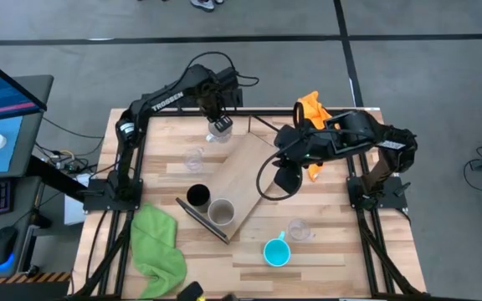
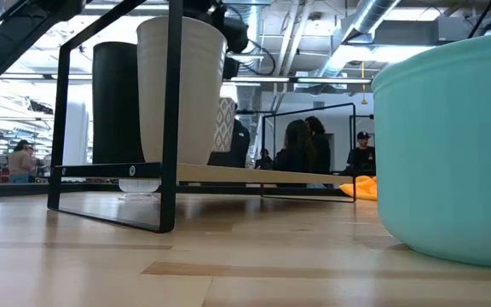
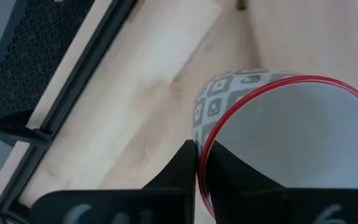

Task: Stack small to large cups/mugs on shelf
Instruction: Put the gray cup on the shelf aligned with the black cup

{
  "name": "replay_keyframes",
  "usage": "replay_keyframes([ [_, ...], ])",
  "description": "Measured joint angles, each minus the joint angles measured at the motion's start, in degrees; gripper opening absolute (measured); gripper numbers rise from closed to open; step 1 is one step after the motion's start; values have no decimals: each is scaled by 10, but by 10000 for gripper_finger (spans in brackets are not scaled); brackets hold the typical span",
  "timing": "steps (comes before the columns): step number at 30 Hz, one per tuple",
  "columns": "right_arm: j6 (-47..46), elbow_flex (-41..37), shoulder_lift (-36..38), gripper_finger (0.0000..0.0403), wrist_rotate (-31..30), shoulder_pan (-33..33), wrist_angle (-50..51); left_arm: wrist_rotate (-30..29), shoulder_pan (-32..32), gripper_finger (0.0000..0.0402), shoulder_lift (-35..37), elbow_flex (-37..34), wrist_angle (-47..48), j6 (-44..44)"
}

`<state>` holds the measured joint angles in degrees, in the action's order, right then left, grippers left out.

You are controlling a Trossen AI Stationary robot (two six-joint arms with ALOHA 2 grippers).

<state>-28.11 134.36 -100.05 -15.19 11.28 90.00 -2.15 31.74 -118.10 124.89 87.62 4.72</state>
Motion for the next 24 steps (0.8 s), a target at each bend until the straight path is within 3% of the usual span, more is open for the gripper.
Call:
replay_keyframes([
  [3,-2,0,8,131,0,8,0,0,-29,7,3,29,31,5],
  [15,-21,0,31,131,-3,58,0,18,-187,7,76,31,25,72],
  [24,-44,0,29,131,-4,90,0,-14,-264,7,84,32,22,112],
])
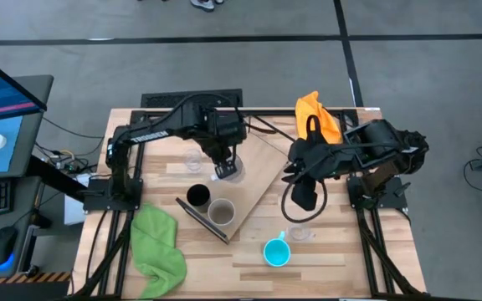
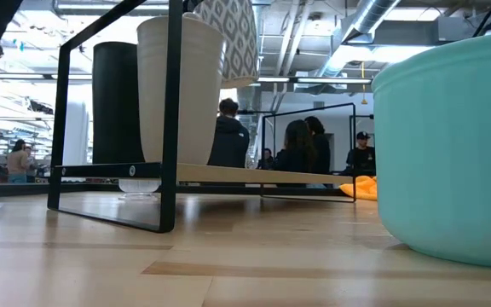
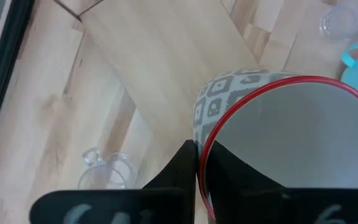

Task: Stack small to large cups/mugs on shelf
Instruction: Put the gray cup on the shelf aligned with the black cup

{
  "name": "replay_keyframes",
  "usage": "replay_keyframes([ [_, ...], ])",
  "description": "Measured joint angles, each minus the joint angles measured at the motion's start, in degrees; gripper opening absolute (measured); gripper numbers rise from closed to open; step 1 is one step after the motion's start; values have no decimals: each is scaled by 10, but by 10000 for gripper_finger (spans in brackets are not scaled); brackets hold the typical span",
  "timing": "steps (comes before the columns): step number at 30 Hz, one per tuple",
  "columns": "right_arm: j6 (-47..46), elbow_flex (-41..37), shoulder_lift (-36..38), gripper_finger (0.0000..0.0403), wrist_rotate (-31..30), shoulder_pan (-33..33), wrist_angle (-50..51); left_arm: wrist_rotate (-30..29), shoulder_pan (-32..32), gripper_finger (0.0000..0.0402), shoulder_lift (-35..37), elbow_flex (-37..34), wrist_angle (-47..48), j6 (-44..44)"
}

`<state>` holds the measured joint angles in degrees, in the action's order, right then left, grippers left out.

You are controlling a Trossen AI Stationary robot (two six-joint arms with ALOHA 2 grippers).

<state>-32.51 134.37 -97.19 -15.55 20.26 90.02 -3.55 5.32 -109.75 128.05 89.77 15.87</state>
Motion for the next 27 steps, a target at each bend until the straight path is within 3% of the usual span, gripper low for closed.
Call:
replay_keyframes([
  [9,-27,0,0,131,0,22,0,-14,-11,7,-40,0,-42,-58],
  [13,-40,0,0,131,0,22,0,12,-12,7,-77,0,-43,-83],
  [17,-50,0,0,131,-2,22,0,-18,-11,7,-104,-1,-27,-77],
  [27,-54,0,0,131,-13,23,0,-7,41,7,-87,-1,2,-75],
])
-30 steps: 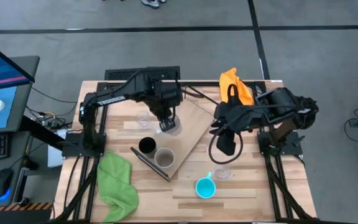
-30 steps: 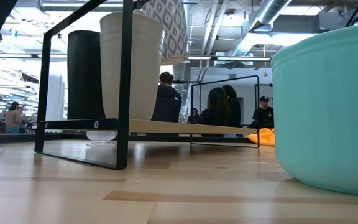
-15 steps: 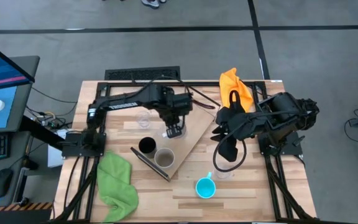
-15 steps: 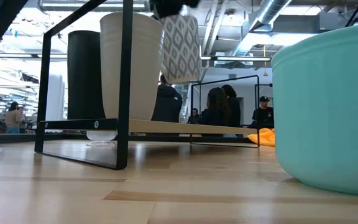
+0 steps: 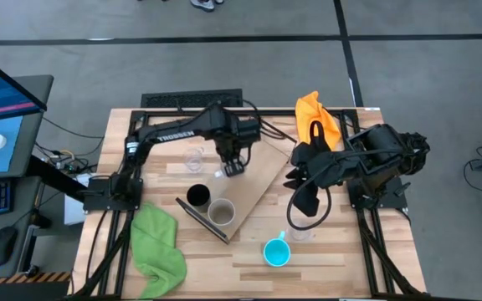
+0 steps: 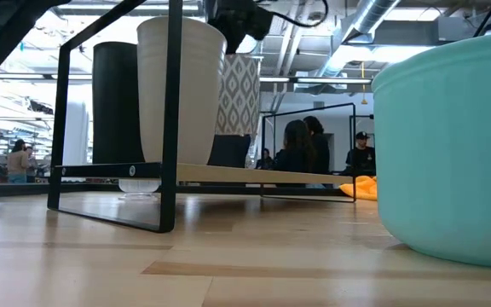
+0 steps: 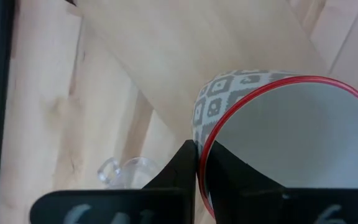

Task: Stack small to large cups/mugs on shelf
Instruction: Put the gray cup on the shelf aligned with the black cup

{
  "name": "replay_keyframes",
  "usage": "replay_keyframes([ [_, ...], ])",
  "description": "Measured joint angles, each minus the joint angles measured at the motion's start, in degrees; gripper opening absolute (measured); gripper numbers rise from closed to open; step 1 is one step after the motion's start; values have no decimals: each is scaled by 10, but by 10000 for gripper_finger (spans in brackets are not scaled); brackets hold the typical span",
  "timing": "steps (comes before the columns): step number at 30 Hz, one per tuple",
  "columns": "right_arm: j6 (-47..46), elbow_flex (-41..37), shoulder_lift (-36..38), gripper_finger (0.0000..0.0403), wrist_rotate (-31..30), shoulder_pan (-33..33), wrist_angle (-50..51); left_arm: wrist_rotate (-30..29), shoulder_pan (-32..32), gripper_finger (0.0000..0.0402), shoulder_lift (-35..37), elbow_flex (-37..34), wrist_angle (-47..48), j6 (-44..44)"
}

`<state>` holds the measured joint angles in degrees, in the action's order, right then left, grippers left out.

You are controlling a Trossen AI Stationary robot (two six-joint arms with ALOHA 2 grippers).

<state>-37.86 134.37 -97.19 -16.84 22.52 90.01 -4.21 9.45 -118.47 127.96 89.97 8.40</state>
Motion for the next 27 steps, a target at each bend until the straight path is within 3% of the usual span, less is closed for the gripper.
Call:
replay_keyframes([
  [6,-8,0,0,131,-2,1,0,18,10,7,27,-29,-3,-11],
  [11,-12,0,0,131,-3,7,0,45,18,7,79,-151,-1,-11],
  [16,-12,0,0,131,-31,17,0,40,34,7,132,-242,-77,-8],
  [27,-12,0,0,131,-32,18,0,53,37,11,134,-271,-126,-134],
])
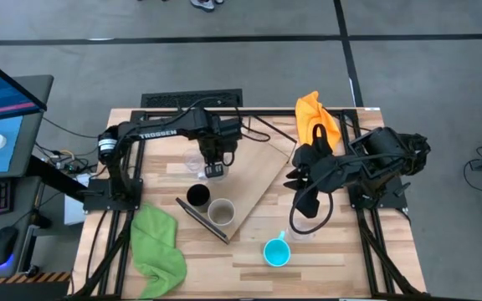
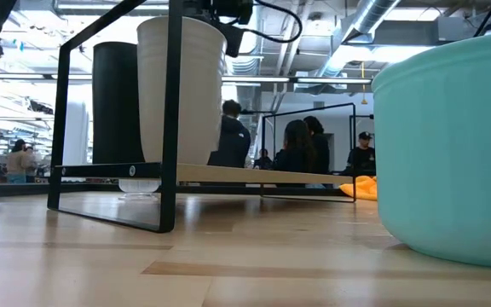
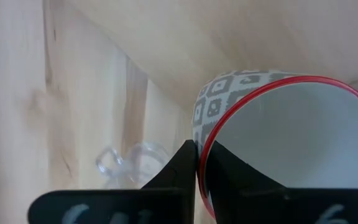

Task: Stack small to large cups/mugs on shelf
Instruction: Put the gray cup on the shelf aligned with the black cup

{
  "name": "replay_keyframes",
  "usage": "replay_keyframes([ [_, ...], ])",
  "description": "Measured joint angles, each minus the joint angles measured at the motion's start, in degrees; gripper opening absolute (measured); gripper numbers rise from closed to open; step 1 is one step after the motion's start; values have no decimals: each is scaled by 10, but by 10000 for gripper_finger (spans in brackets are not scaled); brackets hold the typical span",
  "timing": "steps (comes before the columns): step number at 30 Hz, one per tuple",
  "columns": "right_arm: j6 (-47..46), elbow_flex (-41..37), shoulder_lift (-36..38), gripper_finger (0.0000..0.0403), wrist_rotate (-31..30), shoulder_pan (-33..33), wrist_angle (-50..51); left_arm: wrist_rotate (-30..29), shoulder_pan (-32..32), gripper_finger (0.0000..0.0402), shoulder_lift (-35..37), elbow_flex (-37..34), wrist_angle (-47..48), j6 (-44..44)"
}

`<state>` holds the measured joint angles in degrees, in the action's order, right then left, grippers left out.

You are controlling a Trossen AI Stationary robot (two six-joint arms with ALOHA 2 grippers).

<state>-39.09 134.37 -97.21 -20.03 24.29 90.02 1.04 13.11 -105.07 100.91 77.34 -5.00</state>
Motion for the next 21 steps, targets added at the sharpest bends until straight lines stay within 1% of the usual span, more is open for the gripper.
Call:
replay_keyframes([
  [8,0,0,0,131,0,0,0,-3,1,12,-7,1,-27,-46],
  [18,-6,0,0,131,0,0,0,-12,11,13,-33,0,-14,-61],
  [21,-6,0,0,131,0,0,0,-15,13,13,-35,1,-30,-68],
])
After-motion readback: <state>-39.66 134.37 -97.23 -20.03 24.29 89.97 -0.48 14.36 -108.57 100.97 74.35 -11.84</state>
